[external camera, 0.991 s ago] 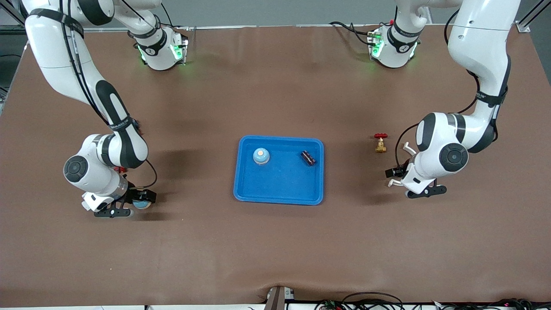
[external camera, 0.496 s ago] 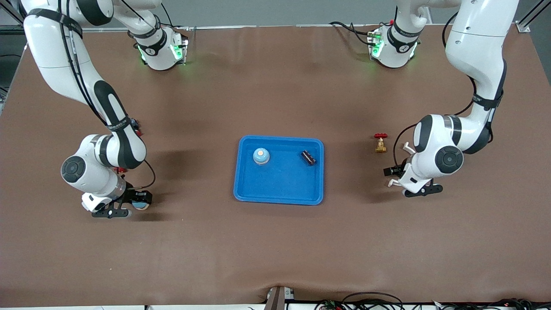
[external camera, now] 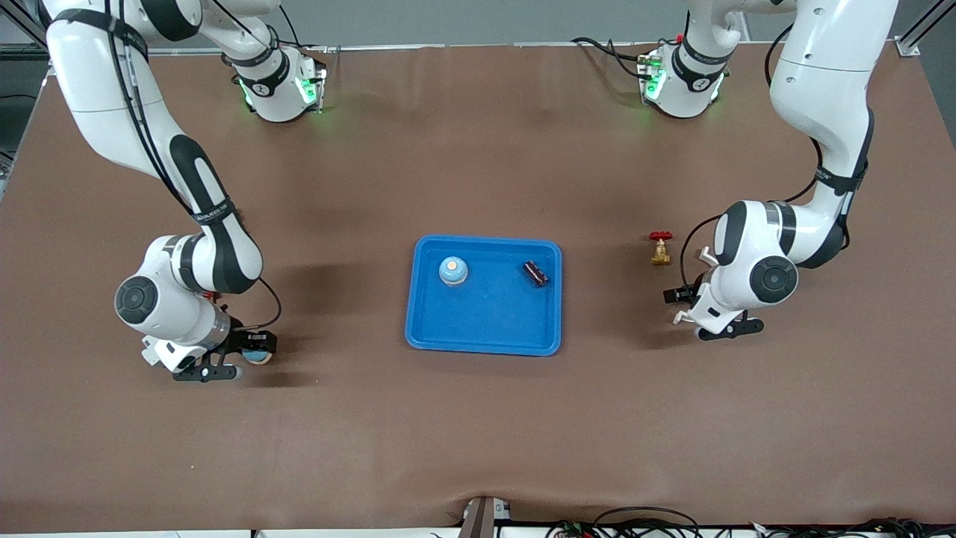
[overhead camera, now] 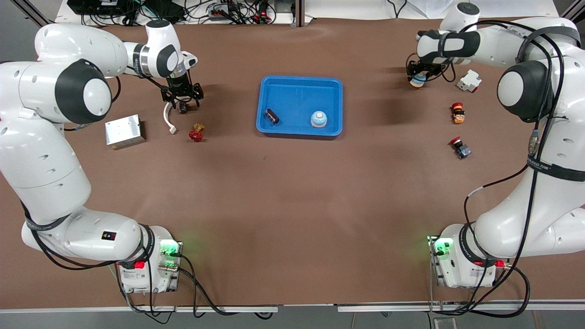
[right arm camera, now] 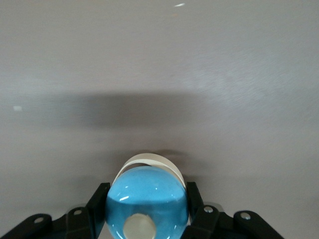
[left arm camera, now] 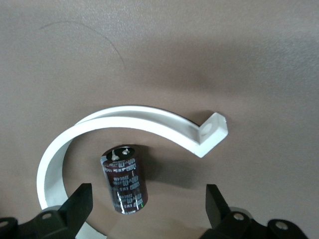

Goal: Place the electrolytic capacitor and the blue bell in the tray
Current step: 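Carry the bell with the right gripper while the left gripper carries the capacitor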

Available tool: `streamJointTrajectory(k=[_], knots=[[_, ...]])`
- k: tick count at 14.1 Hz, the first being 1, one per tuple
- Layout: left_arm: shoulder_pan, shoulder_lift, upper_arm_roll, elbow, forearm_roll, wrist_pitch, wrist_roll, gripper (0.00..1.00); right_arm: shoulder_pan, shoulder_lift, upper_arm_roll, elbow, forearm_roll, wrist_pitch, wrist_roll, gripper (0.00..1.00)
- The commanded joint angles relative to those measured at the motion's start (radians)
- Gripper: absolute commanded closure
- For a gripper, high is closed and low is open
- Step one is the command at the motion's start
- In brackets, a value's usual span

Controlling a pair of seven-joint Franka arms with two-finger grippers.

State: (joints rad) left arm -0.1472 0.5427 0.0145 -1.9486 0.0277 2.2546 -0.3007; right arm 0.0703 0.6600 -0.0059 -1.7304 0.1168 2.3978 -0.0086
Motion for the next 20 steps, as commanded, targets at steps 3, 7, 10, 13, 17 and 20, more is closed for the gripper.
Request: streamJointTrajectory(k=[3,7,10,13,17,20], knots=[[0.004,0.006,-0.004,-0.006,-0.017,0.003,-0.005,0.00,0.150,-0.060,-0.002,0.037,0.009,-0.114,0.307,1.00],[-0.008,0.016,-0.004,0.000,-0.015,0.005,-0.057,0.25,0.268,-0.059,-0.002,0.049,0.006,-0.101,0.520,1.00],[-0.008,0.017,-0.004,0.004,-0.015,0.007,-0.064,0.60,0.359,-0.031,-0.003,0.084,0.000,-0.095,0.703,1.00],[-0.008,0.017,-0.004,0.004,-0.015,0.007,-0.064,0.78,0.436,0.016,-0.003,0.141,-0.002,-0.091,0.849,1.00],[-0.012,0.011,-0.004,0.013,-0.015,0.003,-0.112,1.00,0.502,0.064,-0.005,0.169,-0.003,-0.023,0.978,1.00],[-0.015,0.006,-0.008,0.085,-0.015,-0.048,-0.136,1.00,0.545,0.090,-0.008,0.178,-0.006,0.007,1.050,1.00]])
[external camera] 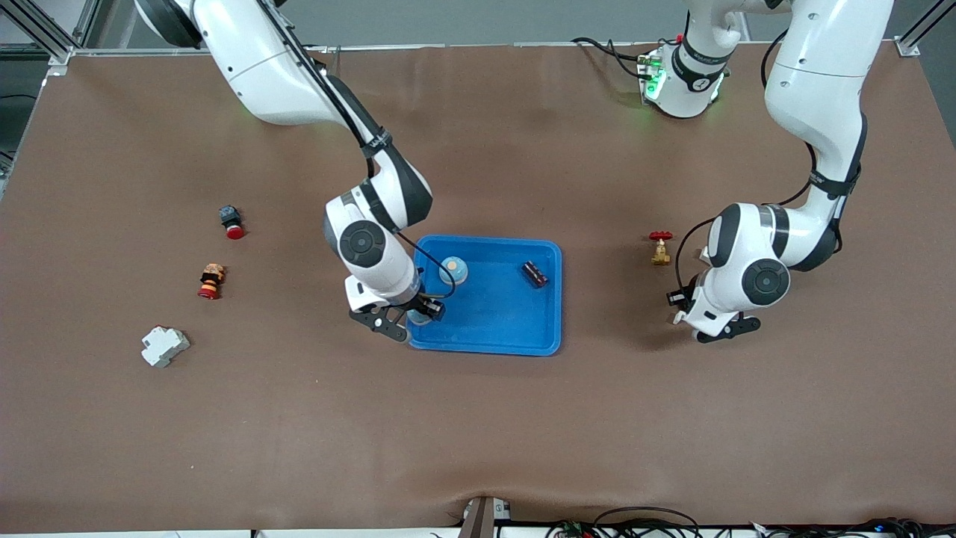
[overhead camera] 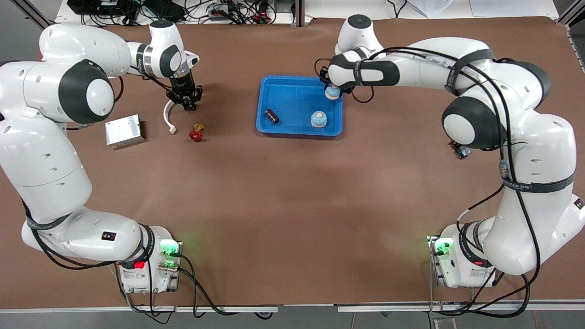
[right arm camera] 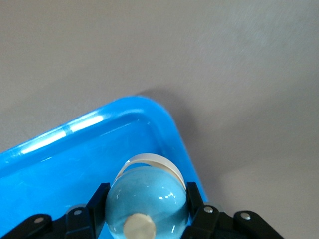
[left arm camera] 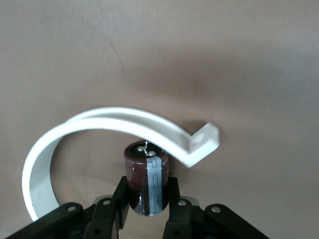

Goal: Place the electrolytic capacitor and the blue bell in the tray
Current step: 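Carry the bell with the right gripper while the left gripper carries the capacitor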

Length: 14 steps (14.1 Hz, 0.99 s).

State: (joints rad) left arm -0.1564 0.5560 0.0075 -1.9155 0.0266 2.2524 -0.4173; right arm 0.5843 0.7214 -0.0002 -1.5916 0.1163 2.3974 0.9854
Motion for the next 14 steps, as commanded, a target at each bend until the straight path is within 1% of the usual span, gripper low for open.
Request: streamJointTrajectory(k=[1,3,5,7,9,11,12,14], knots=[[-0.011,-0.005,-0.003,0.096,-0.016,-0.101,-0.040,1.00,0.038,0.038,-0.015,0.041,-0.006,0.020,0.074,1.00],[-0.031,0.004,-0.006,0.170,-0.017,-0.172,-0.096,1.00,0.054,0.055,-0.020,0.041,-0.009,0.063,0.108,1.00],[-0.064,0.005,-0.006,0.203,-0.037,-0.183,-0.174,1.00,0.071,0.069,-0.023,0.047,-0.024,0.078,0.159,1.00],[-0.100,0.005,-0.006,0.240,-0.066,-0.207,-0.253,1.00,0.084,0.091,-0.027,0.067,-0.059,0.078,0.203,1.00],[-0.141,0.021,-0.006,0.301,-0.085,-0.212,-0.378,1.00,0.088,0.108,-0.026,0.082,-0.099,0.078,0.240,1.00],[-0.176,0.048,-0.006,0.383,-0.119,-0.215,-0.483,1.00,0.088,0.115,-0.026,0.085,-0.107,0.078,0.243,1.00],[-0.193,0.054,-0.006,0.410,-0.132,-0.215,-0.527,1.00,0.088,0.115,-0.026,0.085,-0.107,0.078,0.243,1.00],[-0.228,0.067,-0.004,0.435,-0.137,-0.212,-0.622,1.00,0.088,0.118,-0.026,0.085,-0.107,0.080,0.243,1.00]])
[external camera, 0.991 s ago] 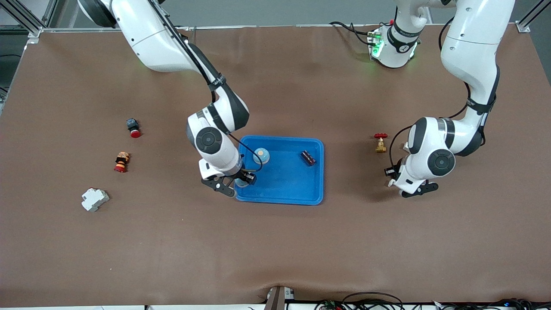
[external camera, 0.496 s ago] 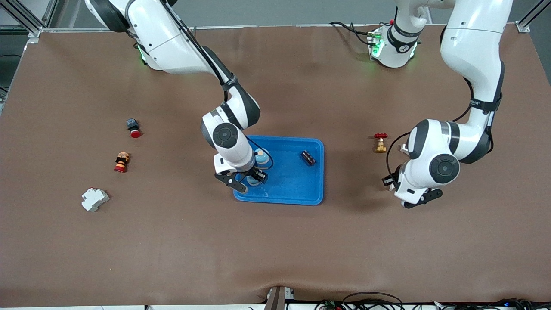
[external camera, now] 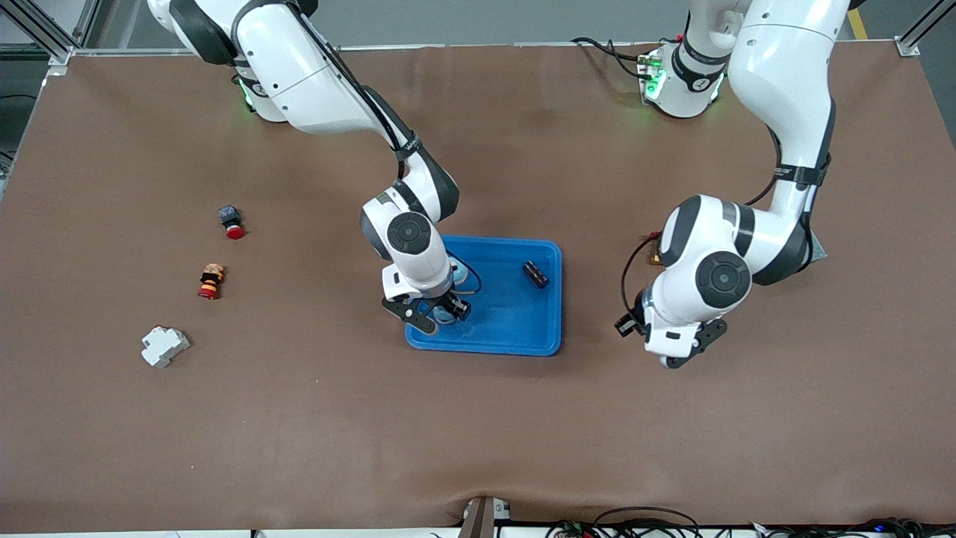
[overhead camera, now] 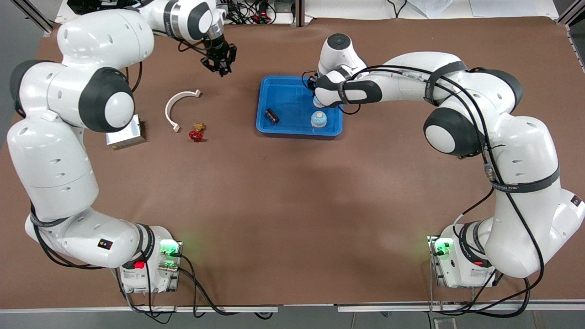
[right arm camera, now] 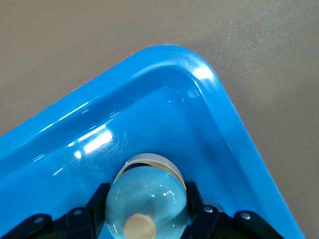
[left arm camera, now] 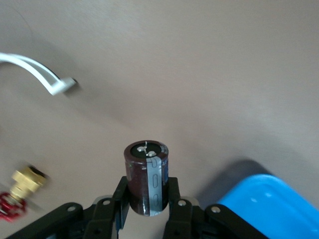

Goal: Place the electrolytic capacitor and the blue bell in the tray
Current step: 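Carry the bell with the right gripper while the left gripper carries the capacitor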

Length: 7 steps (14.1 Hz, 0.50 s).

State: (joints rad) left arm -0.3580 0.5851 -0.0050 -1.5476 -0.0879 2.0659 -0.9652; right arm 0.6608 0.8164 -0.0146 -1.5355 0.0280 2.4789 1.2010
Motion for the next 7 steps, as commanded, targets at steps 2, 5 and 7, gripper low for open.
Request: streamJointTrajectory(k=[2,5,7], knots=[[-0.061,0.076,0.008,0.133,-0.024,-0.023,-0.151,1.00,0.011,0.023,-0.011,0.029,-0.019,-0.002,0.028,1.00],[-0.120,0.119,0.010,0.172,-0.023,0.006,-0.242,1.00,0.011,0.021,-0.013,0.028,-0.022,0.011,0.038,0.00],[-0.157,0.125,0.010,0.172,-0.023,0.049,-0.279,1.00,0.011,0.024,-0.013,0.026,-0.022,0.017,0.038,0.00]])
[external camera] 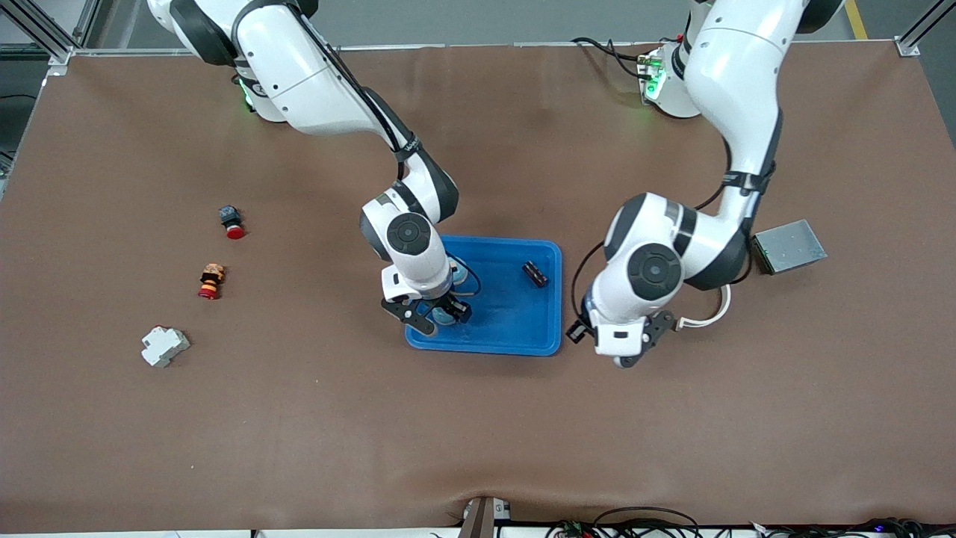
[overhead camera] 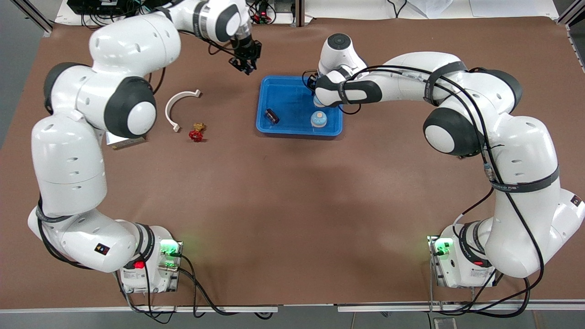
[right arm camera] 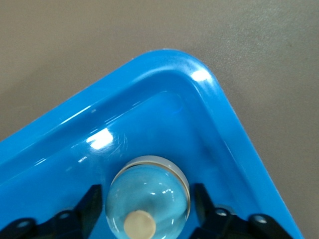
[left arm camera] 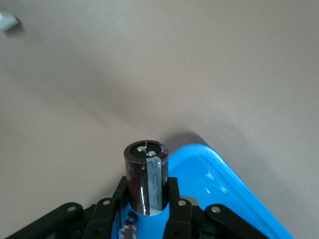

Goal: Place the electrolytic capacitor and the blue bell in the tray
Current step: 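Carry the bell with the right gripper while the left gripper carries the capacitor, then release the bell in the tray with the right gripper while the left releases the capacitor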

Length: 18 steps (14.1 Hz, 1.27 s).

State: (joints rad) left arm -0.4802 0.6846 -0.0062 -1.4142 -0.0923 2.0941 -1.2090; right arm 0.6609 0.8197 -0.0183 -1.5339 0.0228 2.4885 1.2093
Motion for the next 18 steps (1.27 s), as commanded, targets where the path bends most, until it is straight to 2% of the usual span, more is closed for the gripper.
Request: streamJointTrajectory(k=[1,5,7,13,18], knots=[[-0.057,0.030,0.011,0.038,-0.017,0.029,-0.050,1.00,0.009,0.021,-0.009,0.026,-0.017,0.007,0.030,0.00],[-0.098,0.059,0.011,0.038,-0.017,0.082,-0.070,1.00,0.008,0.019,-0.009,0.034,-0.024,-0.008,0.012,0.00],[-0.110,0.085,0.011,0.038,-0.017,0.112,-0.076,1.00,0.000,0.015,-0.008,0.049,-0.076,-0.037,0.004,0.00],[-0.138,0.148,0.011,0.032,-0.010,0.162,-0.096,1.00,-0.035,0.007,-0.005,0.179,-0.081,-0.273,-0.040,0.00],[-0.163,0.170,0.014,0.029,-0.007,0.162,-0.109,0.99,-0.135,-0.076,-0.002,0.228,-0.075,-0.431,-0.256,0.00]])
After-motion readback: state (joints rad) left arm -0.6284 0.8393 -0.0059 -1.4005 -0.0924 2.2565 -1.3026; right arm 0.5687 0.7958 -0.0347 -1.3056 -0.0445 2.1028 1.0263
